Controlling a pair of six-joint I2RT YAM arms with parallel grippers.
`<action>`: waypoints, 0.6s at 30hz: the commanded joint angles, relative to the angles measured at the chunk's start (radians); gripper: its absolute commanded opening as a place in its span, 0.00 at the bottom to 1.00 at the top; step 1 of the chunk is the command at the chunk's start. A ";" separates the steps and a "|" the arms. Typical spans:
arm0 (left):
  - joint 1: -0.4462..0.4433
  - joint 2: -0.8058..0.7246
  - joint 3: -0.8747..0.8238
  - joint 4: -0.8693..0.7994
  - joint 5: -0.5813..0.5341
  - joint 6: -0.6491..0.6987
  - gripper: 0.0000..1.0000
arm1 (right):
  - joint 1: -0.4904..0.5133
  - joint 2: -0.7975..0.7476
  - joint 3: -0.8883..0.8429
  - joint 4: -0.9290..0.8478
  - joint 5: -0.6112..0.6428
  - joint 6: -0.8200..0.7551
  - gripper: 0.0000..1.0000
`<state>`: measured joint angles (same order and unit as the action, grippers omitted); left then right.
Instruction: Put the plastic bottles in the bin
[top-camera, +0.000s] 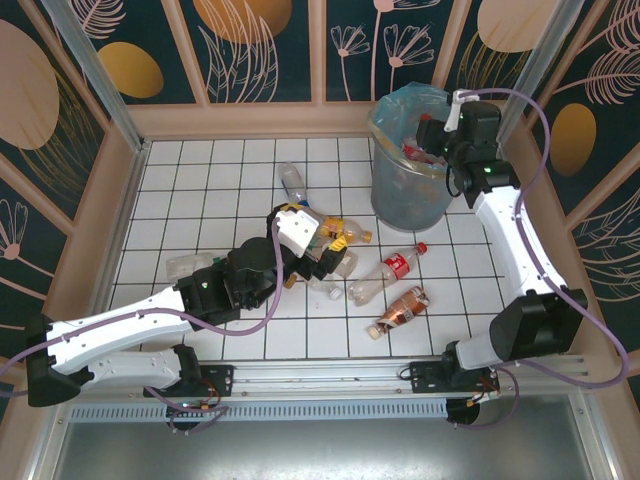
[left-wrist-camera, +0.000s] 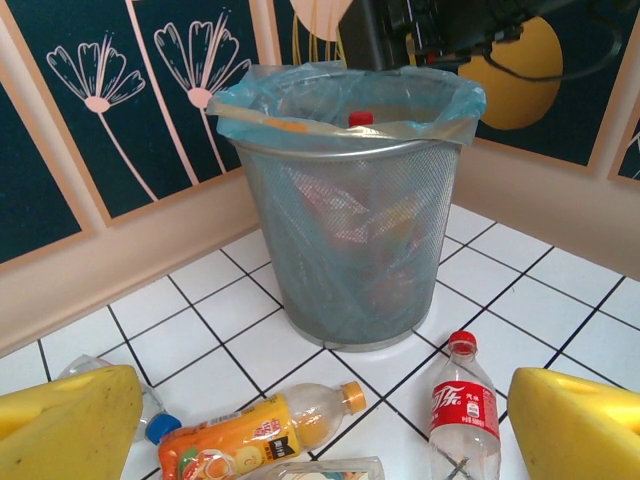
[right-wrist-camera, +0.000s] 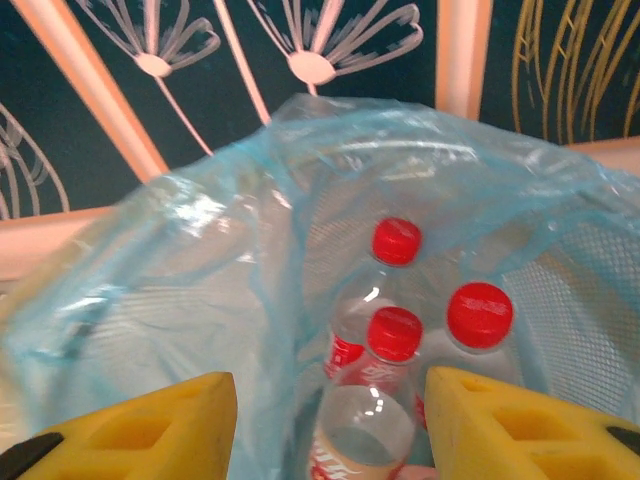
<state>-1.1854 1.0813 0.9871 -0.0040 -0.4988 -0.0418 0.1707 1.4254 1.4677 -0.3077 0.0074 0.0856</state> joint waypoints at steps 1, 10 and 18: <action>0.000 -0.020 -0.009 -0.003 0.009 -0.016 0.92 | 0.050 -0.083 0.074 -0.006 0.050 0.006 0.53; 0.000 0.082 0.066 -0.089 0.059 0.020 0.89 | 0.172 -0.208 0.058 -0.020 0.121 -0.015 0.53; 0.000 0.433 0.304 -0.290 0.146 -0.039 0.88 | 0.187 -0.329 -0.019 -0.071 0.200 -0.022 0.53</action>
<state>-1.1854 1.4483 1.2488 -0.1898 -0.3958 -0.0486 0.3508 1.1355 1.4719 -0.3500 0.1444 0.0834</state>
